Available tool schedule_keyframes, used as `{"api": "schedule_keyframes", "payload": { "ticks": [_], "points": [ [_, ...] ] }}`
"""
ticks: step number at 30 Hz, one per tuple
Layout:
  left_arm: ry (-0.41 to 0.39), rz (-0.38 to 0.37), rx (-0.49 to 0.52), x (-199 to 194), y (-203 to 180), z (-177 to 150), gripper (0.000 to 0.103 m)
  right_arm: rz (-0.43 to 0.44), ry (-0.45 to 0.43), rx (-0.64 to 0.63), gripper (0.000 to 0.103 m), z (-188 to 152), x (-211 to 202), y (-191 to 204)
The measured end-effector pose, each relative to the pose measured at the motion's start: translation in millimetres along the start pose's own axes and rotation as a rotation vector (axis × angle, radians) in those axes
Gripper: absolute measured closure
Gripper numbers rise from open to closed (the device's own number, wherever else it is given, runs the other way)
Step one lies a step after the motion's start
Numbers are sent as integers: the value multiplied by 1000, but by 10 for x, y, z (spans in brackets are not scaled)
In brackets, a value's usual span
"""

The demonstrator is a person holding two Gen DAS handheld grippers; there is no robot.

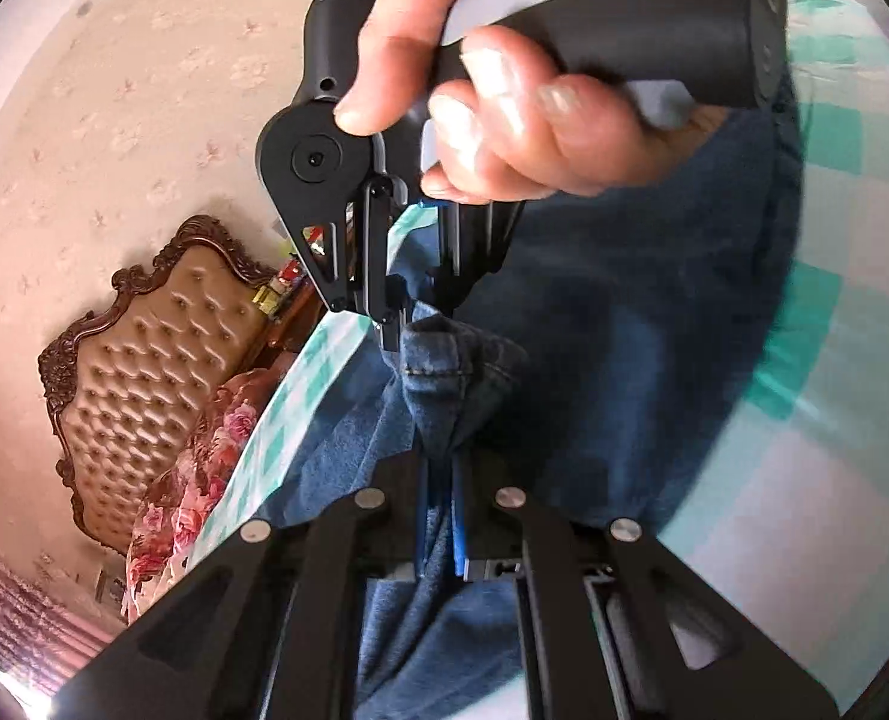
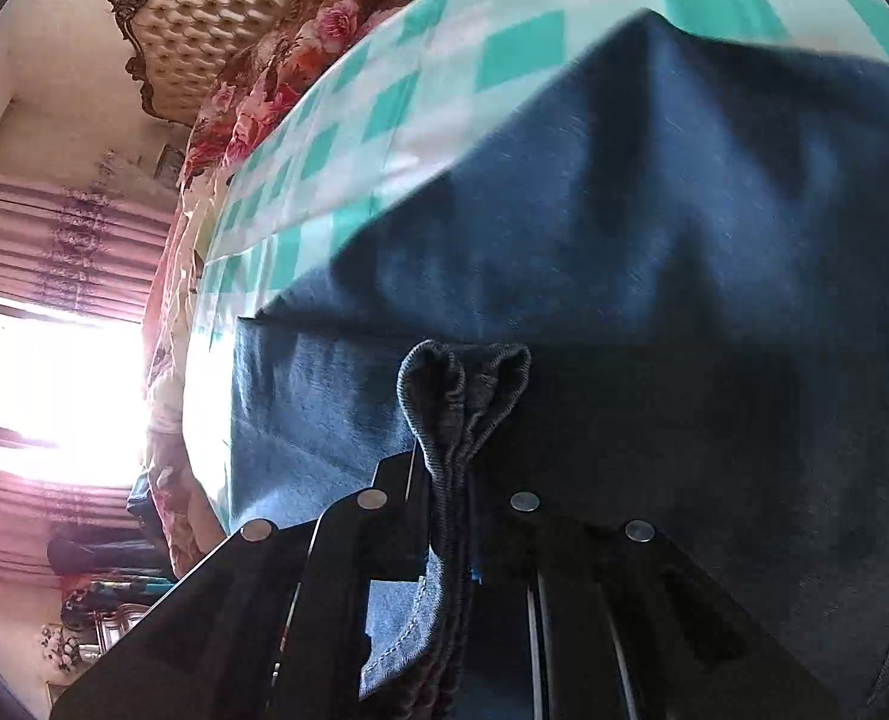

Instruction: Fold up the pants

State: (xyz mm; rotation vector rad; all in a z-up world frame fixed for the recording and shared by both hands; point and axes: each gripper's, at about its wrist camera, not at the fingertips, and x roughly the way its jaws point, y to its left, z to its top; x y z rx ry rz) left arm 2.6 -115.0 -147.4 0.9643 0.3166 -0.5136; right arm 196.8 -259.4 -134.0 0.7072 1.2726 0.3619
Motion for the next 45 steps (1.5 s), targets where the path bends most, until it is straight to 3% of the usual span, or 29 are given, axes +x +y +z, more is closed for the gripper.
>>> {"api": "schedule_keyframes", "payload": {
  "ticks": [5,9,11,12,13,16,18,20,22,25,27,29,31,33,37,39,41,42,43,44,45],
  "points": [
    [11,2,13,52,-17,-9,96,-9,-12,-37,93,-26,0,-2],
    [37,-63,-9,64,-97,1,86,-69,-29,-69,92,-42,-12,0],
    [15,-119,-43,-24,-116,19,75,-122,-58,-95,84,-67,-84,16],
    [7,-140,-79,-74,-88,33,63,-173,-86,-108,74,-84,-157,49],
    [-2,-160,-128,-147,-22,42,57,-212,-119,-120,73,-99,-235,72],
    [-39,-197,-320,-386,317,-22,55,-347,-259,-199,71,-216,-526,239],
    [-33,-175,-495,-453,639,-187,57,-359,-330,-267,71,-352,-662,364],
    [4,-116,-685,-417,989,-477,65,-367,-329,-363,71,-507,-618,523],
    [80,-82,-793,-252,1236,-726,72,-411,-343,-461,71,-692,-486,644],
    [188,-71,-896,-26,1439,-1057,78,-525,-331,-526,71,-864,-257,632],
    [344,-118,-884,228,1414,-1255,78,-596,-280,-538,71,-927,-60,535],
    [352,-149,-913,267,1491,-1383,78,-584,-295,-536,72,-971,-45,436],
    [335,-108,-902,256,1671,-1396,78,-601,-313,-539,69,-973,-41,409],
    [288,-126,-951,333,1932,-1411,75,-591,-319,-527,68,-957,-34,373],
    [275,-199,-980,874,2406,-1412,77,-593,-317,-514,67,-943,-38,361],
    [304,-301,-963,1198,2497,-1376,75,-587,-314,-496,63,-959,-61,365],
    [406,-271,-908,1500,2536,-1416,73,-557,-299,-454,59,-943,-118,367],
    [432,-262,-912,1542,2571,-1448,66,-497,-300,-409,56,-893,-194,323],
    [422,-266,-939,1506,2605,-1472,65,-450,-309,-379,54,-861,-264,292],
    [394,-277,-957,1458,2646,-1474,59,-406,-319,-346,47,-819,-335,249],
    [363,-298,-962,1447,2685,-1459,42,-370,-325,-310,44,-762,-398,192]
  ]
}}
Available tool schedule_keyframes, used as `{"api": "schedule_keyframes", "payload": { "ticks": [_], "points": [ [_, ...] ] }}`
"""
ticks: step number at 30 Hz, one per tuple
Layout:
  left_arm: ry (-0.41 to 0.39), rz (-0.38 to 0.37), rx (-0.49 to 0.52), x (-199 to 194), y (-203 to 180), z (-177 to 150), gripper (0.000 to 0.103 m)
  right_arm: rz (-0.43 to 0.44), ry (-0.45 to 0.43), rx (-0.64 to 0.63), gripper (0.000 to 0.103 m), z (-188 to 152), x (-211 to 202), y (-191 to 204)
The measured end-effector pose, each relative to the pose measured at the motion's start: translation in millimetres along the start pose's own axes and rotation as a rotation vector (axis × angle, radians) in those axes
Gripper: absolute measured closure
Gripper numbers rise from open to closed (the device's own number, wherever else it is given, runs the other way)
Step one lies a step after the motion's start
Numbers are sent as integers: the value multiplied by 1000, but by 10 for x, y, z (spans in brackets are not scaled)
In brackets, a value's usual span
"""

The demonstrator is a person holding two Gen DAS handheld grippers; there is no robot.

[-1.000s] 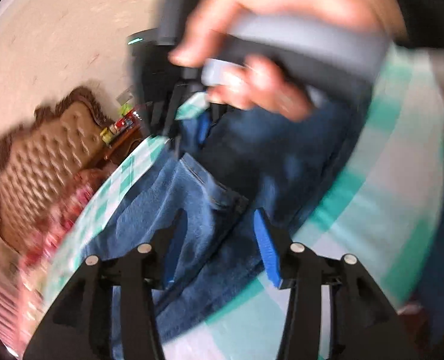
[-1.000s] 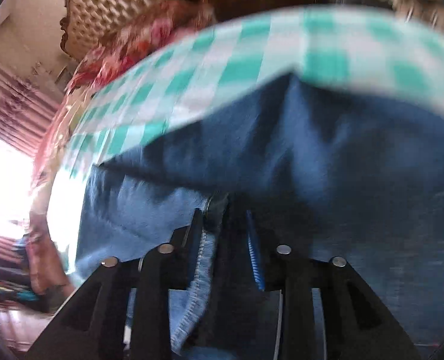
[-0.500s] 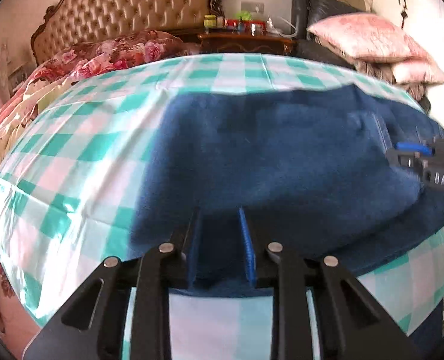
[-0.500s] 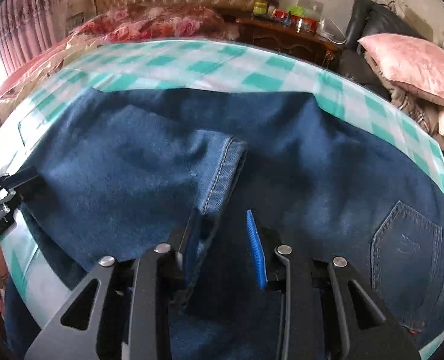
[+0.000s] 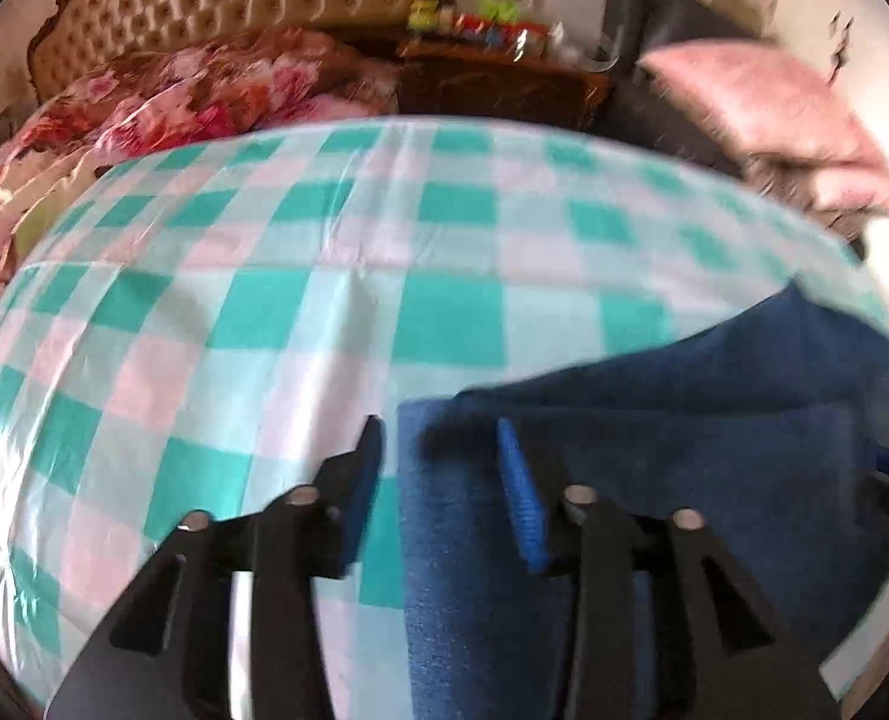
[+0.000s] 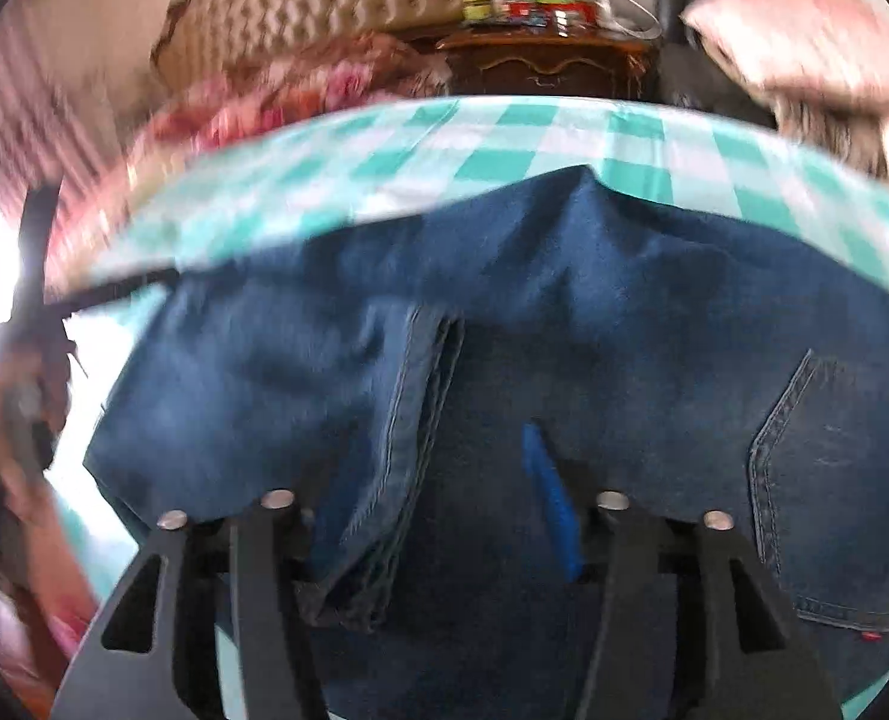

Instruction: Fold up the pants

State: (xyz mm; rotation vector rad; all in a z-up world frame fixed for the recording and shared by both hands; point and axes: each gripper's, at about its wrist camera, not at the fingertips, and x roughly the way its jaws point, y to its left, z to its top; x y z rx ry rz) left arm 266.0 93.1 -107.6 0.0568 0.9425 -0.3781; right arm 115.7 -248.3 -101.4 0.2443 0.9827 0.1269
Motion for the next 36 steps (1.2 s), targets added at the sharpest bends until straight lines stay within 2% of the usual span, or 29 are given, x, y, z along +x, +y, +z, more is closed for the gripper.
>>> {"api": "schedule_keyframes", "payload": {
  "ticks": [1,4,6,8,10,11,12,13,15,17,19,20,22,23,25,26,27,28,30,31,33,34,36],
  "points": [
    [-12,-39,9,-46,15,11,37,29,5,46,44,66,7,-108],
    [20,-89,-16,-40,180,37,37,125,56,93,44,251,136,-233],
    [43,-123,-91,-19,378,22,37,139,74,76,44,343,213,-206],
    [67,-205,-157,0,534,-3,38,147,91,62,44,427,311,-172],
    [96,-254,-150,63,541,-10,38,149,110,56,44,482,397,-132],
    [103,-266,-140,100,532,-5,40,158,124,50,62,494,428,-114],
    [116,-292,-134,147,515,-5,47,155,154,40,87,513,490,-93],
    [149,-335,-139,222,500,-12,57,150,162,40,87,520,508,-84],
    [158,-323,-146,280,503,-15,83,141,152,13,91,547,487,-32],
    [122,-365,-212,221,605,-32,88,141,126,-20,92,605,412,43],
    [102,-390,-276,203,699,-99,88,139,99,-34,92,663,367,83],
    [102,-375,-277,229,686,-132,87,123,106,-42,92,671,402,96],
    [83,-294,-264,215,631,-167,65,76,138,-68,92,603,519,101],
    [62,-248,-274,154,634,-170,49,55,139,-83,92,560,544,98],
    [3,-176,-302,-85,675,-198,46,8,112,-77,74,506,484,64],
    [-28,-169,-312,-216,686,-232,46,-38,95,-77,57,487,416,60],
    [-53,-144,-314,-373,679,-292,46,-83,57,-87,46,457,297,71],
    [-66,-107,-305,-503,642,-371,46,-136,-24,-116,43,406,91,132],
    [-73,-67,-273,-656,528,-534,47,-171,-121,-170,30,297,-165,301],
    [-82,-48,-253,-743,434,-660,48,-165,-155,-198,28,234,-236,401],
    [-85,-71,-237,-830,288,-892,48,-181,-187,-225,26,128,-286,563],
    [-63,-61,-231,-820,226,-972,48,-197,-193,-230,25,41,-264,641],
    [-17,-45,-213,-763,95,-1175,54,-224,-162,-239,23,-67,-128,715]
  ]
}}
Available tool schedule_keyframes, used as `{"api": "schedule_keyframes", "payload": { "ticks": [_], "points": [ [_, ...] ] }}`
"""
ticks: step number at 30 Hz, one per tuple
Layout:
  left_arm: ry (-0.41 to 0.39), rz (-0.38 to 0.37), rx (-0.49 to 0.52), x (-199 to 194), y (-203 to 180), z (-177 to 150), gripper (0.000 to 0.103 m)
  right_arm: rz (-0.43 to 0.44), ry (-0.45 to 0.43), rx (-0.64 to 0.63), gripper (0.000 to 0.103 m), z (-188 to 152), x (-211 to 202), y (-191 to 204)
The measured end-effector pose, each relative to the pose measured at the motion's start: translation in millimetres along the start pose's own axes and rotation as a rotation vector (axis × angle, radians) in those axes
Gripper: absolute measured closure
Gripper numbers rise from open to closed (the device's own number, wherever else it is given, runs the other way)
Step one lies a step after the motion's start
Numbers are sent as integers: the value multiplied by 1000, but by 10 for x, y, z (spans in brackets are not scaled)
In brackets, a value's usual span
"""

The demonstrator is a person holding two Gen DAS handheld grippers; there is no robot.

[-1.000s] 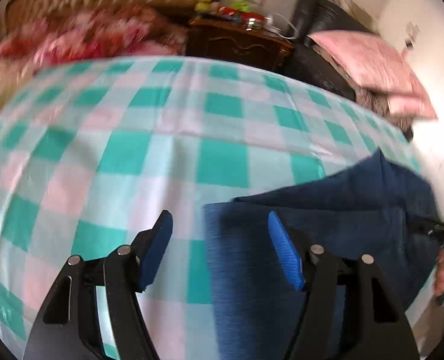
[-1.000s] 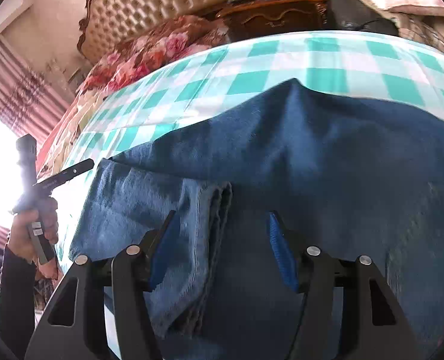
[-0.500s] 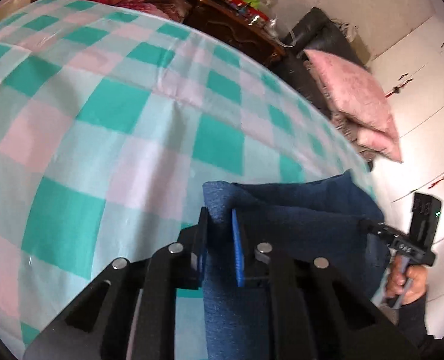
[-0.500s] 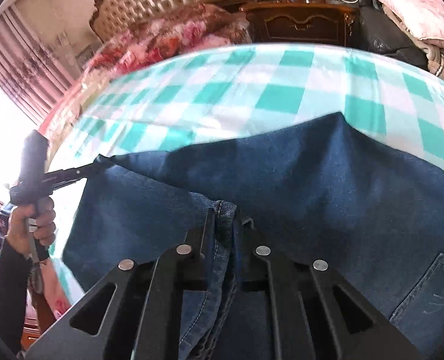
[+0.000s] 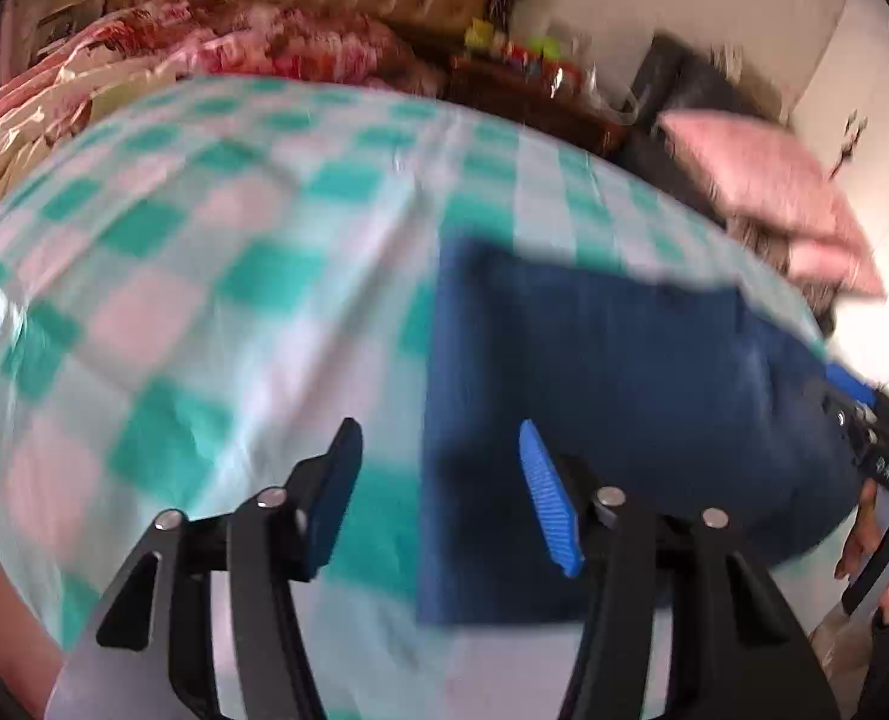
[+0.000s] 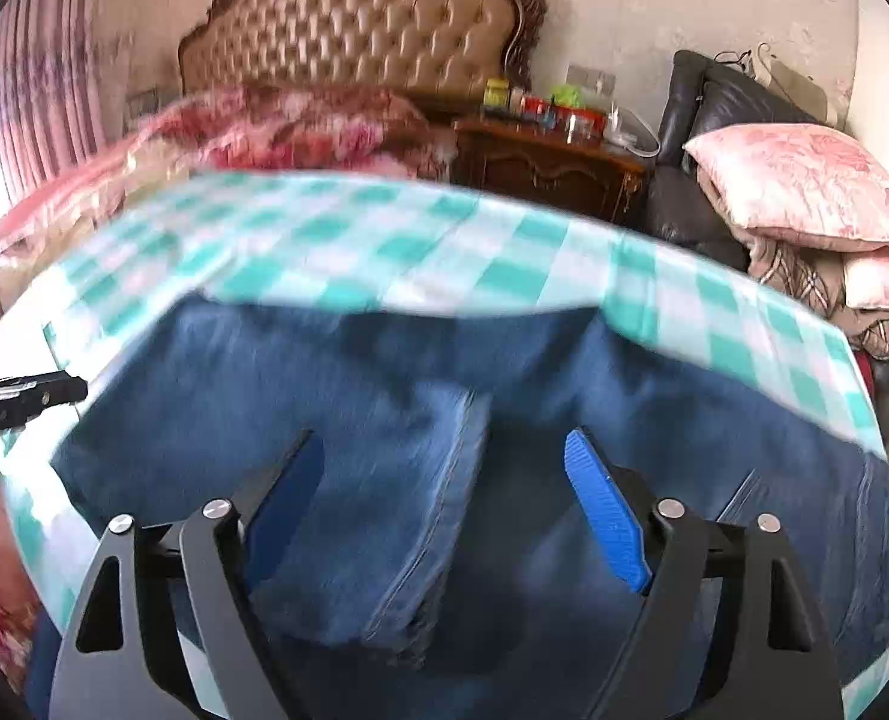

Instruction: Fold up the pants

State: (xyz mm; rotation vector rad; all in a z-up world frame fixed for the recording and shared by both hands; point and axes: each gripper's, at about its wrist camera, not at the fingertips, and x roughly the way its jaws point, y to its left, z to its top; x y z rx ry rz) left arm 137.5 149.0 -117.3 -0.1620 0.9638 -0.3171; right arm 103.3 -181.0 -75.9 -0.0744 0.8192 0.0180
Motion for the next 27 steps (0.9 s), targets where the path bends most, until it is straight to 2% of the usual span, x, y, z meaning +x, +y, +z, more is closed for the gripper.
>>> {"api": "schedule_keyframes", "payload": {
  "ticks": [3,5,8,11,13,15,17,19,21,23,27],
  "points": [
    [33,4,-44,65,17,-166,55,-16,84,4,24,-170,169,84],
    [19,-46,-104,18,95,-253,56,-92,129,-34,24,-285,296,118],
    [-1,-41,-79,11,76,-308,56,-61,91,7,21,-389,280,21],
    [3,-74,-104,0,124,-296,56,-49,110,42,17,-381,292,-32],
    [2,-72,-81,-9,95,-319,56,-57,116,30,17,-354,286,-23],
    [9,-89,-66,-4,81,-336,65,-94,137,45,18,-282,266,-41],
    [9,-117,-87,1,120,-328,70,-69,116,106,17,-106,103,-78],
    [6,-195,-150,-30,212,-309,78,17,136,125,17,210,6,22],
    [-8,-239,-177,-84,244,-287,84,138,194,92,15,568,32,295],
    [-29,-239,-160,-155,187,-260,85,238,258,87,15,837,155,547],
    [-71,-208,-129,-294,44,-233,86,288,454,-16,15,1374,689,1337]
  ]
}}
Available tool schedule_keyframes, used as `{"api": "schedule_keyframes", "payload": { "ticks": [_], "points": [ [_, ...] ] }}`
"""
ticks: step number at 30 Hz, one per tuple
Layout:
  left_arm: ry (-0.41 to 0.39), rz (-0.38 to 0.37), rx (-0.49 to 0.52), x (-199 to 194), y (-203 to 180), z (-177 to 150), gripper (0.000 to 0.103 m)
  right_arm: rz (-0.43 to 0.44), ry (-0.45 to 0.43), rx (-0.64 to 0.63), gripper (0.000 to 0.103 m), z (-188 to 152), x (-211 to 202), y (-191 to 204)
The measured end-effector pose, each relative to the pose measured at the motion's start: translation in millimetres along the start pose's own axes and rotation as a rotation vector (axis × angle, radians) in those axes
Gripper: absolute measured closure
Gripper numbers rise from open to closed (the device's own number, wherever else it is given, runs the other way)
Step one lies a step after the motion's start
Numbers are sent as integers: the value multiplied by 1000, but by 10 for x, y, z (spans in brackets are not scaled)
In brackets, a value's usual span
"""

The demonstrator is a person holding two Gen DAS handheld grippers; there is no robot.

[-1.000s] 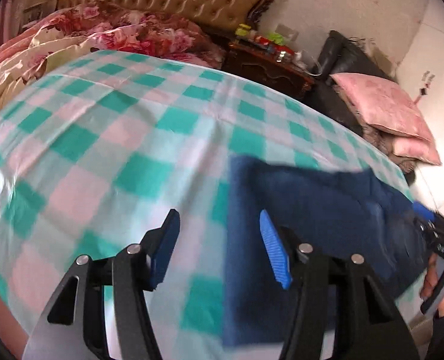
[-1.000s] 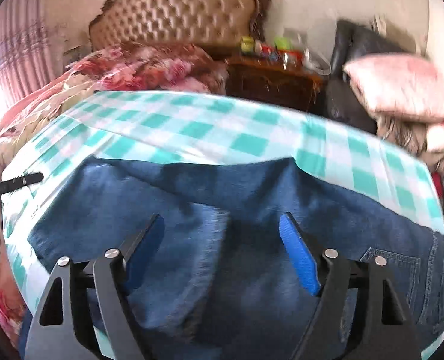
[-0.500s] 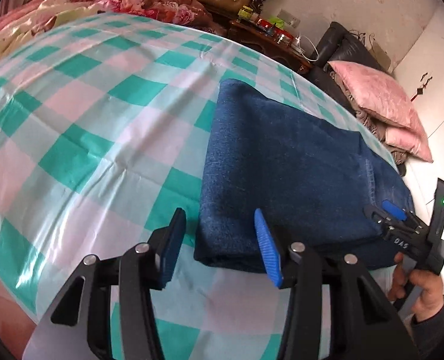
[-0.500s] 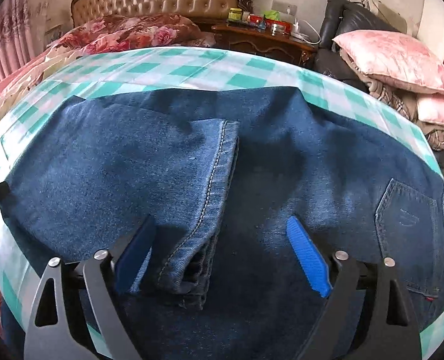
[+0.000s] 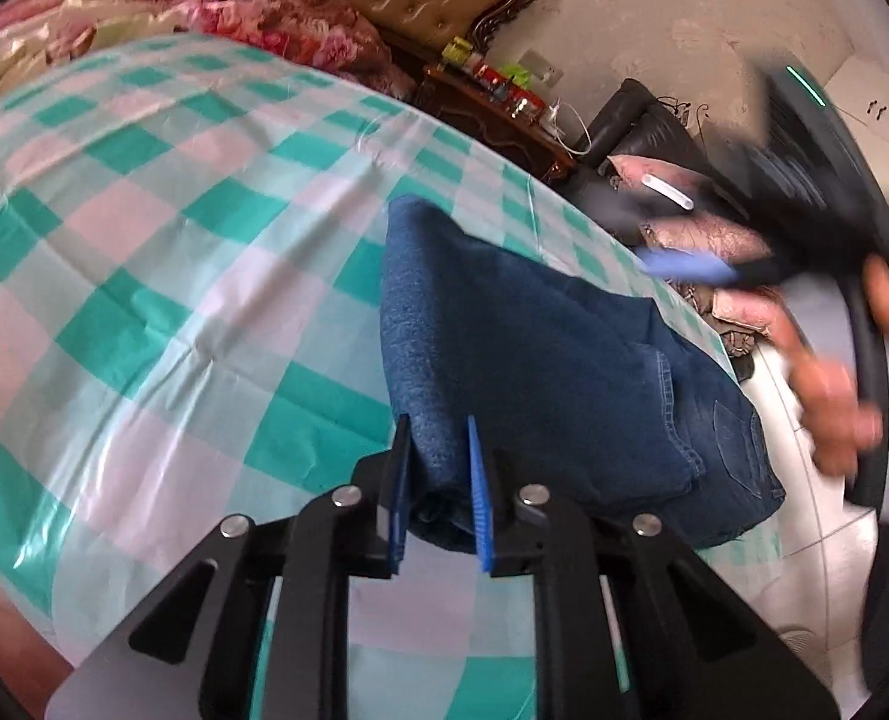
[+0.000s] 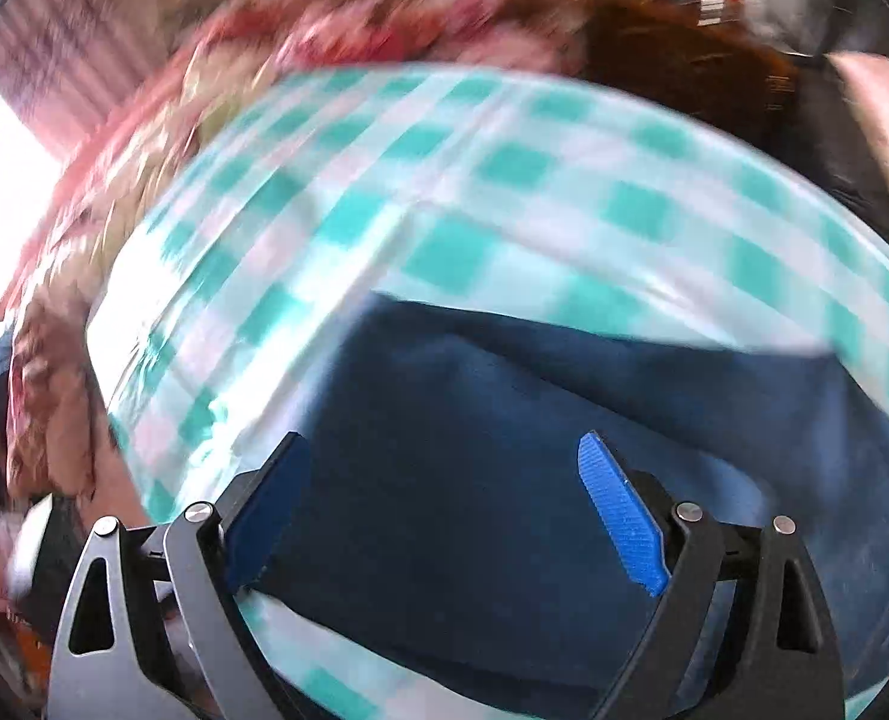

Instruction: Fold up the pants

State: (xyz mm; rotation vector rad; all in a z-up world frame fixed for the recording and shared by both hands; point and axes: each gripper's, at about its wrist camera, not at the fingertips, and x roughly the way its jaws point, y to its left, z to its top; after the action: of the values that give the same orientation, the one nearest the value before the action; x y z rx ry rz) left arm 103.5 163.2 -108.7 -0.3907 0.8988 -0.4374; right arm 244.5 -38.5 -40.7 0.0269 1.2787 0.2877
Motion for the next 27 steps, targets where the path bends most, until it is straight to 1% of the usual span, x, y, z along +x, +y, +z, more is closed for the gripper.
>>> {"api": "schedule_keyframes", "payload": {
  "ticks": [2,3,5,7,8,9,10,11,12,13,14,15,16,17,18,19,20,21,23,24,26,27],
  "points": [
    [-18,33,40,-38,-108,-7,86,-34,72,-25,16,175,244,240],
    [-30,51,60,-55,-177,-11,87,-71,125,-48,16,277,429,391],
    [-43,66,73,-68,-236,-11,87,-141,169,-95,16,327,629,596],
    [-59,74,86,-81,-290,-9,87,-208,182,-169,17,317,808,791],
    [-64,66,79,-92,-290,-5,88,-230,187,-198,38,304,875,836],
    [-69,56,68,-101,-284,-2,88,-274,205,-225,65,284,948,863],
    [-79,49,50,-118,-274,-6,87,-279,206,-229,72,270,955,847],
    [-91,50,26,-125,-257,-14,82,-249,205,-228,76,265,956,832],
    [-102,52,-10,-132,-227,-38,58,-229,201,-227,80,267,924,789],
    [-101,50,-41,-121,-208,-65,41,-211,200,-220,82,264,897,744],
    [-98,48,-71,-94,-188,-92,28,-191,201,-212,84,261,871,702],
    [-85,56,-102,-21,-181,-128,29,-172,201,-205,85,263,839,662],
    [-69,55,-108,56,-202,-151,29,-155,196,-197,85,283,791,626],
    [-64,56,-105,102,-224,-164,33,-141,192,-193,86,290,749,605],
    [-51,75,-95,180,-248,-183,46,-124,187,-192,86,299,702,587],
    [-5,112,-96,291,-260,-194,57,-110,182,-190,87,315,662,574],
    [5,93,-103,312,-268,-201,82,-91,178,-183,88,323,597,541],
    [-3,89,-95,288,-313,-199,84,-59,173,-167,88,331,504,474],
    [-74,119,34,129,-647,-159,88,11,137,-143,89,340,208,312],
    [-97,126,71,68,-788,-132,89,43,115,-131,89,339,32,240],
    [-176,149,192,-115,-1283,-39,89,120,49,-85,89,345,-458,-89],
    [-204,155,235,-170,-1472,-13,89,154,14,-56,89,336,-714,-295]
  ]
}}
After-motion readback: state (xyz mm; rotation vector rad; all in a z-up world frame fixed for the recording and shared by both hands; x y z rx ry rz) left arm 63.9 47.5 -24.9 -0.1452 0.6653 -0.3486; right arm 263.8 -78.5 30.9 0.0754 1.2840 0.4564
